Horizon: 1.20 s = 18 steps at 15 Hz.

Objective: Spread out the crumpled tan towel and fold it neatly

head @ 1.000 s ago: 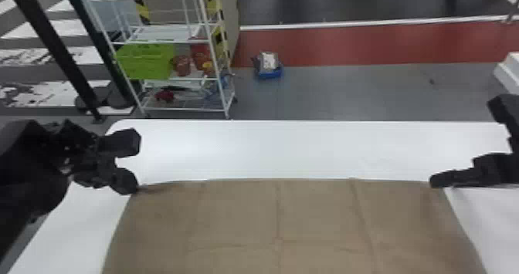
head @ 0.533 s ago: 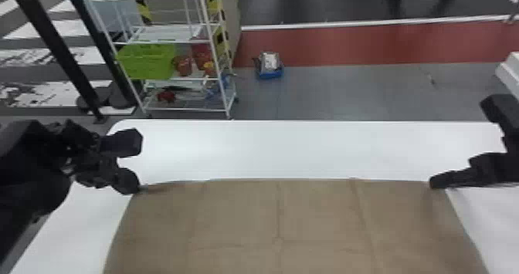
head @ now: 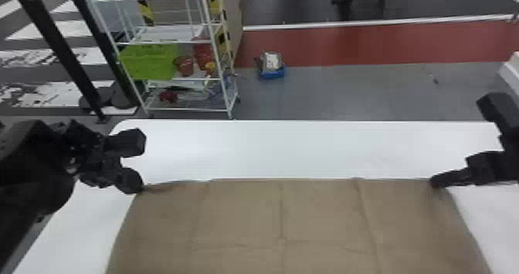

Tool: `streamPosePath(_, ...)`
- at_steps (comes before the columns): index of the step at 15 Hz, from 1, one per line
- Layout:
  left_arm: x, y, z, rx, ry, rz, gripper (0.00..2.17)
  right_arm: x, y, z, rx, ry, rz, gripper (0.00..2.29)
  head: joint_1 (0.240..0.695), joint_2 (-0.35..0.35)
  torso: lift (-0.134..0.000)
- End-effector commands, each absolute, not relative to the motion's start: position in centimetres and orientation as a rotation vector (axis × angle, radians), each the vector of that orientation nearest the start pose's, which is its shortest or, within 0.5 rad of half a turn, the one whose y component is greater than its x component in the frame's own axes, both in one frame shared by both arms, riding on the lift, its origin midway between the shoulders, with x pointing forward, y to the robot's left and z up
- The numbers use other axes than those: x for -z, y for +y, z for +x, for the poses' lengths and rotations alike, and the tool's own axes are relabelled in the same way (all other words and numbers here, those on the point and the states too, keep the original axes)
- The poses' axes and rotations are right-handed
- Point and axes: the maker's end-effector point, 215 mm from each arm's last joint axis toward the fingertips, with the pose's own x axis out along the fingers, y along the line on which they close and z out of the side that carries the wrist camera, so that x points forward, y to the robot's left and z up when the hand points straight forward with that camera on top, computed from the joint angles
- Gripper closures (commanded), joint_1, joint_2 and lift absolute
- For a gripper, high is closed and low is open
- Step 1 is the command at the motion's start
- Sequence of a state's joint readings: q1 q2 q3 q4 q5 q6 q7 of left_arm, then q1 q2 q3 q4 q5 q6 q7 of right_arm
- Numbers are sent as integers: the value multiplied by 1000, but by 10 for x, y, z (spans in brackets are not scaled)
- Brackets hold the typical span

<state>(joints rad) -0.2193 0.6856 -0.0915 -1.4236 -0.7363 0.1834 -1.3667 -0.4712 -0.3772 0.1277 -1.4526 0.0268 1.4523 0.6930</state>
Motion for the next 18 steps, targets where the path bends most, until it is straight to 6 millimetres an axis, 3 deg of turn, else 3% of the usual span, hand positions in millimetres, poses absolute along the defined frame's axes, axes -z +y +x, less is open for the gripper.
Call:
streamPosePath(1,441,442,487,935,1029,1066,1403,455,-306,532,-327,1145,59,961,695,150,-122)
streamPosePath(6,419,451,475,897,910,1046,1403,438,-295,514,-423,1068,26,957,695,161,-122)
streamPosePath(12,398,468,440,871,725,1018,1406,406,-294,485,-457,998,-13,957,695,190,-122)
streamPosePath(16,393,471,418,860,619,1032,1406,386,-284,455,-497,976,-24,957,695,215,-122)
streamPosePath(18,391,482,404,845,601,1038,1406,382,-278,430,-531,980,-19,957,695,228,-122)
